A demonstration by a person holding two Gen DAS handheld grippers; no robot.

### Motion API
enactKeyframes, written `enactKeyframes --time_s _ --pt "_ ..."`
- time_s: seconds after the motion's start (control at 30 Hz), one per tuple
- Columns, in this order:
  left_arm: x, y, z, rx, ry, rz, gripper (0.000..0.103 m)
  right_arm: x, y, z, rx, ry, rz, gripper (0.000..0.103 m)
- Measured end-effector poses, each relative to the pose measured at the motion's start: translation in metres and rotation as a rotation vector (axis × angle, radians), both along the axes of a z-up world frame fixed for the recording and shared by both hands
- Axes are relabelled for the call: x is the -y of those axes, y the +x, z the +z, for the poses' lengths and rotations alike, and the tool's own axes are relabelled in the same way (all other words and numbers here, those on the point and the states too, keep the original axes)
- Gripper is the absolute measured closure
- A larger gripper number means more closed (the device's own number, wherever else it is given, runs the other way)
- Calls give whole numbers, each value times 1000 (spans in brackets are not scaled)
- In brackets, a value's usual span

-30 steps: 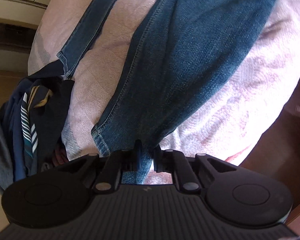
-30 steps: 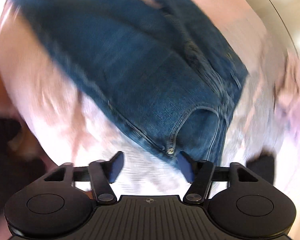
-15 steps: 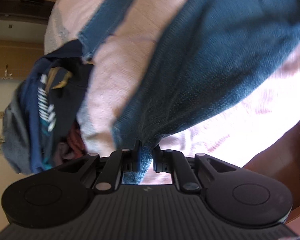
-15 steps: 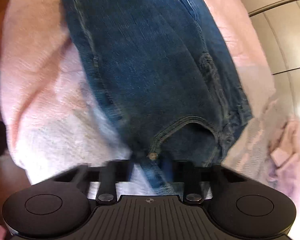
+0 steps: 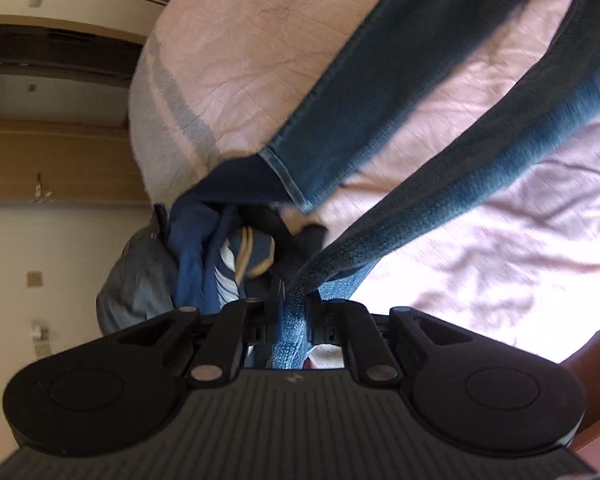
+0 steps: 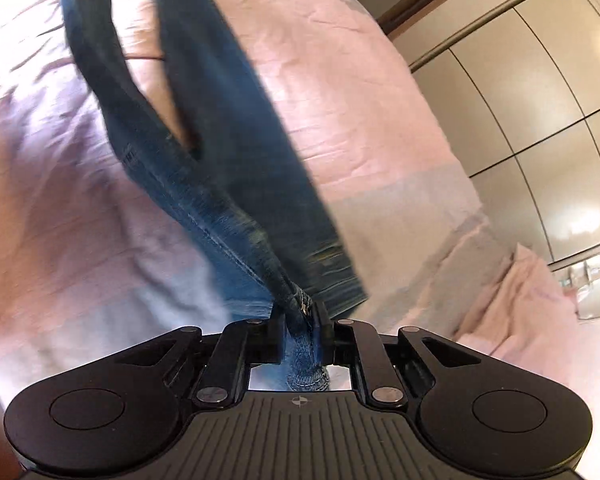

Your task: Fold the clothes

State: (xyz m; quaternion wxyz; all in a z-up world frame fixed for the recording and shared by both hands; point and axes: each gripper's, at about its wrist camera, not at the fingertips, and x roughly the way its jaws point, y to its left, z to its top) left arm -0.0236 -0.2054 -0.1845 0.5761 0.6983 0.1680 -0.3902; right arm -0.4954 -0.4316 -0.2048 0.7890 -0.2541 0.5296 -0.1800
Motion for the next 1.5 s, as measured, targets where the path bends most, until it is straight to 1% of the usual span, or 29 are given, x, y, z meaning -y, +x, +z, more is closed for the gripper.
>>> enactKeyframes --time_s 0.1,0.2,0.3,0.37,0.53,0.7,0.77,0.87,0.97,1.03,1.07,1.13,1.17,1.2,1.23,1.3,1.4,1.47,1.5 --pt "37 29 -2 -53 26 -44 95 30 31 6 -18 -17 -47 96" --pt "73 63 -13 -118 39 -70 95 58 63 11 -38 -32 -98 98" --pt "107 88 -35 -154 76 -115 95 81 96 2 -68 -26 -145 98" --pt "128 97 -52 -162 109 -144 95 96 115 -7 -85 -14 -169 98" --pt "175 119 -87 -187 163 -149 95 132 144 -31 -125 24 -185 98" --pt "212 126 -112 -177 222 -129 95 172 155 -45 -130 74 -178 98" --pt "226 126 -124 -167 242 -125 95 187 155 -55 -130 99 -181 98" --pt "244 125 -147 -145 273 -131 94 211 160 -78 -137 134 -174 98" --pt "257 122 -178 -99 303 -148 94 230 163 -109 -152 183 -186 98" --pt "263 118 -198 -62 329 -164 90 237 164 -127 -143 195 -193 97" --pt "263 116 -205 -39 343 -174 89 240 164 -134 -133 196 -208 95" --pt "263 112 -217 4 368 -195 83 246 163 -136 -80 184 -275 83" --pt "261 110 -218 16 374 -207 81 246 161 -133 -42 179 -320 70" --pt "258 108 -219 28 380 -220 76 246 157 -127 1 185 -368 60" --pt "256 107 -219 36 384 -229 69 244 151 -118 48 198 -417 57" --pt "252 106 -214 42 379 -232 65 242 131 -102 138 238 -530 57" --pt "248 104 -204 38 365 -219 64 237 97 -83 252 312 -716 55" --pt "245 102 -199 40 360 -208 64 230 71 -81 314 396 -824 55" --pt "243 100 -197 44 357 -205 64 231 61 -86 325 449 -864 55"
